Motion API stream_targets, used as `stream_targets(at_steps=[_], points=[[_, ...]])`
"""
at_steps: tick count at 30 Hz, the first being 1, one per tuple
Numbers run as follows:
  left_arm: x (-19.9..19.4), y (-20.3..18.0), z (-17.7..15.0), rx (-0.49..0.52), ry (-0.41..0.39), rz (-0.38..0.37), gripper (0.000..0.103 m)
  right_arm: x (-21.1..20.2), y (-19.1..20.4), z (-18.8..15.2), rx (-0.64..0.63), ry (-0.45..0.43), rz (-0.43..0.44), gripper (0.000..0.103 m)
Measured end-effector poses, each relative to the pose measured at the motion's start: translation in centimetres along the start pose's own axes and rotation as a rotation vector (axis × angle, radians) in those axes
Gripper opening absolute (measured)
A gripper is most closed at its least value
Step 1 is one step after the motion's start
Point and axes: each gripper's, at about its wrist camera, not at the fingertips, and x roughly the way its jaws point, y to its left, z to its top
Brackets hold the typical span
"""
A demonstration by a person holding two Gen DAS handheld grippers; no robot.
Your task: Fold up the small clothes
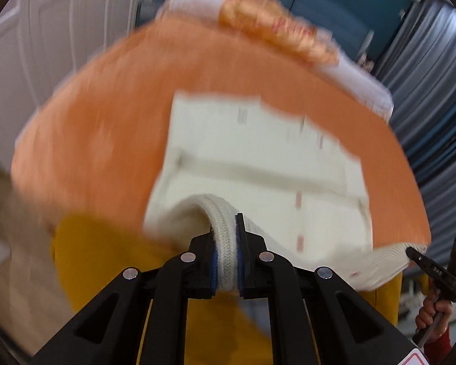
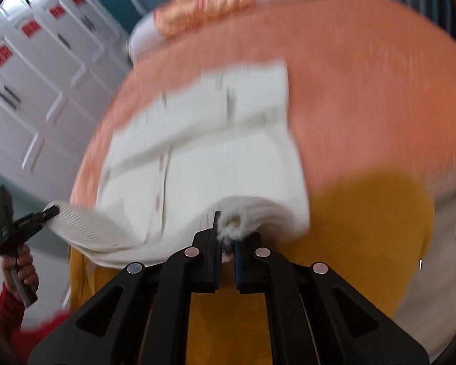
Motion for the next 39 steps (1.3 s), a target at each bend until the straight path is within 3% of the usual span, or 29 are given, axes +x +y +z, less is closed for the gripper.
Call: stream_targets(at_steps=[3, 10, 15, 22, 28, 34, 39], points=[[2.7, -0.3, 3.5, -0.01, -0.082, 0.015, 0.007, 3.0, -0.1, 3.5, 0.054, -0.082, 0.006, 0.005], [11.1, 0.4, 8.1, -0.071, -0.108, 0.1, 0.007, 9.4, -0.5, 8.1, 0.16, -0.143, -0.013, 0.005], [14.9, 1.4, 8.9, -0.11, -0.089, 0.139, 0.007, 13.2, -1.4, 9.4, 0.253, -0.131, -0.001, 0.005], [19.4, 2.1, 10.0, -0.137, -0.056, 0.166, 0.007, 16.9, -2.0, 11.0, 0.275, -0.121, -0.025, 0.005], [23.3, 2.9, 10.3, -0.127, -0.017, 0.203, 0.009, 21.2, -3.3, 11.7, 0.291, -0.064, -0.076, 0.005], [24.5, 2.4, 9.1, -0.036, -0.07, 0.263, 0.017, 22.6, -3.3, 11.2, 0.229, -0.073, -0.105, 0.005], [24.4, 2.7, 8.6, -0.031, -0.111, 0.252, 0.018, 22.7, -3.1, 10.3, 0.162, -0.13, -0.094, 0.007]])
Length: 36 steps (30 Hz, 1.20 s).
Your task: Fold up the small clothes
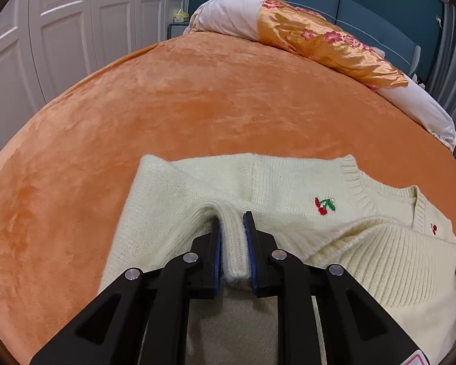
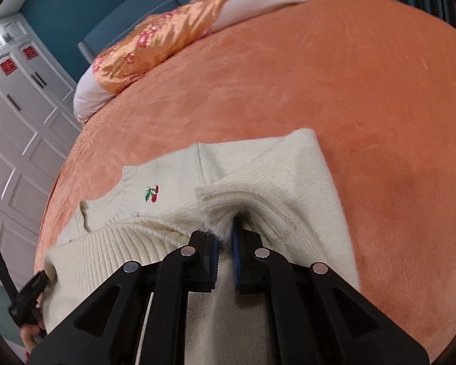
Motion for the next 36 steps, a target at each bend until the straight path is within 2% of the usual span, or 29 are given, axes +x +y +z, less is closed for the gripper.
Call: stream_targets(at_steps=[4, 5, 6, 7, 8, 9, 10, 14, 17, 21, 24, 26, 27, 28, 29, 30, 31, 32, 33, 36], points=[[-1.6, 0.8, 0.1, -0.026, 0.008, -0.064, 0.02, -1.4, -0.7, 0.2, 0.046, 0.02, 0.069, 0.014], [-2.7, 1.2, 0.1, -0.035, 0.016, -0.085, 0.027, -2.7, -0.8, 0.2, 0.048, 0.019, 0.078, 0.027], [-3.8, 1.6, 0.0, -0.046, 0.01, -0.083, 0.04, -4.1, -0.9, 0.1, 0.044, -0.003, 0.066, 0.051], [-5.2, 2.1, -0.3, -0.055, -0.011, -0.06, 0.069, -5.2, -1.0, -0.1, 0.039, -0.027, 0.062, 0.061], [-6.9, 2.8, -0.8, -0.068, -0.054, -0.031, 0.076, -7.0, -1.4, -0.5, 0.031, -0.06, 0.072, 0.067], [-8.7, 3.7, -1.4, -0.081, -0.101, -0.038, 0.076, -7.8, -1.7, -0.7, 0.029, -0.063, 0.079, 0.067], [-9.4, 4.3, -1.7, -0.086, -0.098, -0.043, 0.076, -8.5, -2.0, -1.0, 0.031, -0.058, 0.079, 0.066], [-10.1, 6.7, -3.2, -0.13, -0.008, -0.059, 0.076, -10.2, -4.0, -2.5, 0.06, -0.026, 0.034, 0.067], [-9.6, 6.4, -3.0, -0.123, 0.019, -0.086, 0.076, -9.8, -3.9, -2.5, 0.046, -0.019, 0.01, 0.067], [-7.3, 3.8, -0.5, -0.043, 0.04, -0.106, 0.076, -7.5, -1.9, -0.5, -0.043, -0.022, -0.053, 0.067], [-4.2, 1.8, 1.6, 0.006, 0.1, -0.167, 0.076, -5.0, -0.5, 1.7, -0.078, -0.002, -0.054, 0.067], [-1.7, 0.9, 2.8, 0.029, 0.131, -0.159, 0.075, -3.0, 0.0, 2.7, -0.09, 0.036, -0.06, 0.067], [-0.7, 0.5, 3.2, 0.045, 0.141, -0.163, 0.075, -1.6, 0.2, 3.2, -0.09, 0.067, -0.072, 0.066], [0.5, 0.0, 3.5, 0.07, 0.168, -0.161, 0.067, -1.0, 0.2, 3.3, -0.091, 0.089, -0.077, 0.062], [1.3, -0.3, 3.7, 0.087, 0.188, -0.163, 0.053, 0.0, 0.3, 3.3, -0.099, 0.125, -0.088, 0.049], [1.9, -0.8, 3.8, 0.108, 0.205, -0.156, 0.046, 0.2, 0.3, 3.1, -0.11, 0.13, -0.107, 0.029], [1.9, -0.9, 3.8, 0.116, 0.208, -0.153, 0.025, 0.2, 0.5, 3.0, -0.124, 0.127, -0.119, 0.016], [1.7, -1.0, 4.0, 0.118, 0.208, -0.171, 0.011, -0.3, 0.6, 3.1, -0.127, 0.111, -0.111, 0.01], [1.2, -1.1, 4.3, 0.116, 0.2, -0.174, 0.009, -0.9, 0.5, 3.2, -0.116, 0.088, -0.091, 0.01], [-1.6, -0.4, 5.8, 0.083, 0.111, -0.205, 0.007, -3.7, 0.9, 4.5, -0.08, -0.008, -0.015, 0.009]])
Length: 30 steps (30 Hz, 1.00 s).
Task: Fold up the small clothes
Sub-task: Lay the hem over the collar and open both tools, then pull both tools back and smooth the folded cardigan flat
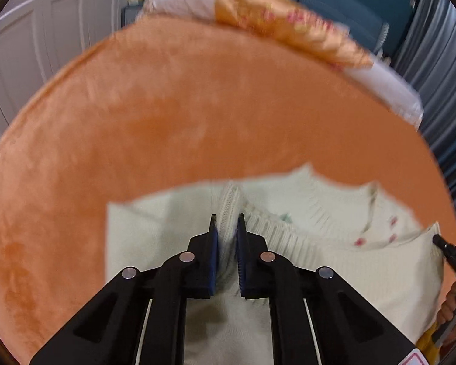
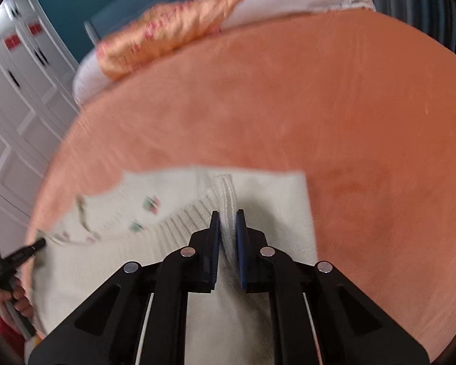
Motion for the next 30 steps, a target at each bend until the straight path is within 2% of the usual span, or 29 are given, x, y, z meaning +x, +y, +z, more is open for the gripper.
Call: stream_targets(at_steps=[4, 7, 10, 12, 14, 17, 20, 22, 23, 25, 27, 30], points=[[-3.2, 0.8, 3.5, -0.056, -0.117, -0.024, 0.007, -2.9, 1.2, 3.0, 0.017, -0.127, 0.069, 0.009], [-2.1, 1.3, 4.8, -0.07, -0.115, 0.006, 0.007, -1.8, 1.6, 4.2, -0.001, -0.137, 0.042, 0.009], [2.1, 1.6, 4.0, -0.053, -0.029, 0.069, 0.007, 2.6, 0.6, 3.6, 0.008, -0.049, -0.028, 0.009], [5.1, 2.1, 2.2, -0.039, 0.032, 0.118, 0.007, 5.5, -0.2, 2.4, -0.012, 0.019, -0.092, 0.009], [6.5, 2.8, 0.9, -0.053, 0.05, 0.13, 0.008, 7.3, -1.3, 0.9, -0.017, 0.076, -0.129, 0.009], [6.7, 3.6, 0.1, -0.091, 0.033, 0.113, 0.012, 8.0, -2.0, 0.5, 0.013, 0.108, -0.1, 0.011], [6.5, 3.4, 0.5, -0.074, 0.03, 0.137, 0.018, 7.9, -2.3, 1.1, 0.048, 0.142, -0.08, 0.014], [4.8, 2.9, 0.4, -0.057, 0.007, 0.168, 0.024, 6.2, -2.5, 1.2, 0.083, 0.125, -0.105, 0.019], [3.2, 2.7, 0.1, -0.055, -0.021, 0.177, 0.026, 4.0, -1.7, 1.0, 0.088, 0.078, -0.138, 0.021], [-0.1, 1.8, -0.7, -0.048, -0.066, 0.196, 0.025, 0.9, 0.4, 0.7, 0.016, 0.011, -0.151, 0.021], [-3.3, 0.2, -2.2, -0.037, -0.099, 0.173, 0.025, -1.3, 4.4, -0.9, -0.086, -0.004, -0.083, 0.021], [-5.7, -3.8, -4.9, 0.01, -0.075, 0.09, 0.025, -1.9, 10.3, -5.7, -0.205, 0.098, 0.08, 0.021]])
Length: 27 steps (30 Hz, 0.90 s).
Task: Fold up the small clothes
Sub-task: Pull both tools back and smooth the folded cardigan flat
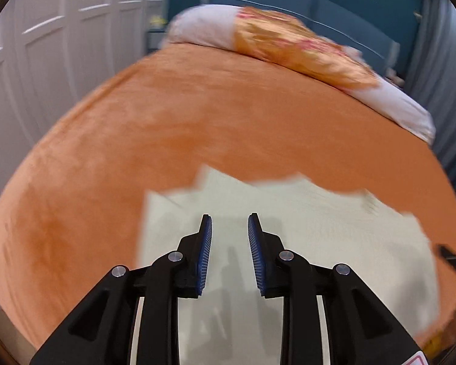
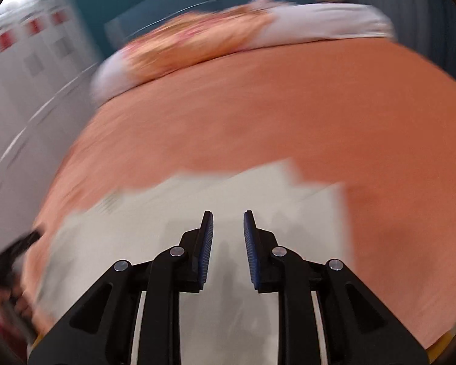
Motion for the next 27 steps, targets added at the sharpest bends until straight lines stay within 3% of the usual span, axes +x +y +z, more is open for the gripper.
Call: stream_targets(at_steps=[3, 5, 7, 9, 12, 16, 21, 27], points=[[0.0, -3.9, -3.1, 0.055, 0.083, -0.063, 0.025, 1.7, 5.9, -4.1, -0.115, 0.1, 0.095, 0.02], [0.8, -5.4, -5.4, 0.103, 0.127, -0.019, 0.026, 2.3, 7.4, -6.1, -0.17, 0.14, 0.083, 0.02], [1.4, -4.9, -7.0, 0.119, 0.144, 0.015, 0.027, 2.3, 6.7, -7.3, -0.188, 0.145, 0.028, 0.017], [0.8, -3.7, -7.8, 0.124, 0.136, 0.029, 0.029, 1.8, 3.8, -8.0, -0.155, 0.155, -0.051, 0.017], [-0.3, -1.9, -8.6, 0.154, 0.148, 0.122, 0.029, -0.5, -2.3, -8.7, -0.049, 0.149, -0.138, 0.009], [-0.8, -0.1, -10.1, 0.131, 0.185, 0.127, 0.027, -3.6, -7.6, -11.0, 0.066, 0.142, -0.149, 0.0], [-1.1, -1.2, -11.4, 0.147, 0.163, 0.19, 0.025, -4.2, -6.4, -11.2, 0.072, 0.145, -0.222, 0.005], [-1.0, -1.1, -11.4, 0.138, 0.161, 0.202, 0.024, -5.9, -1.6, -9.5, -0.012, 0.091, -0.162, 0.007]])
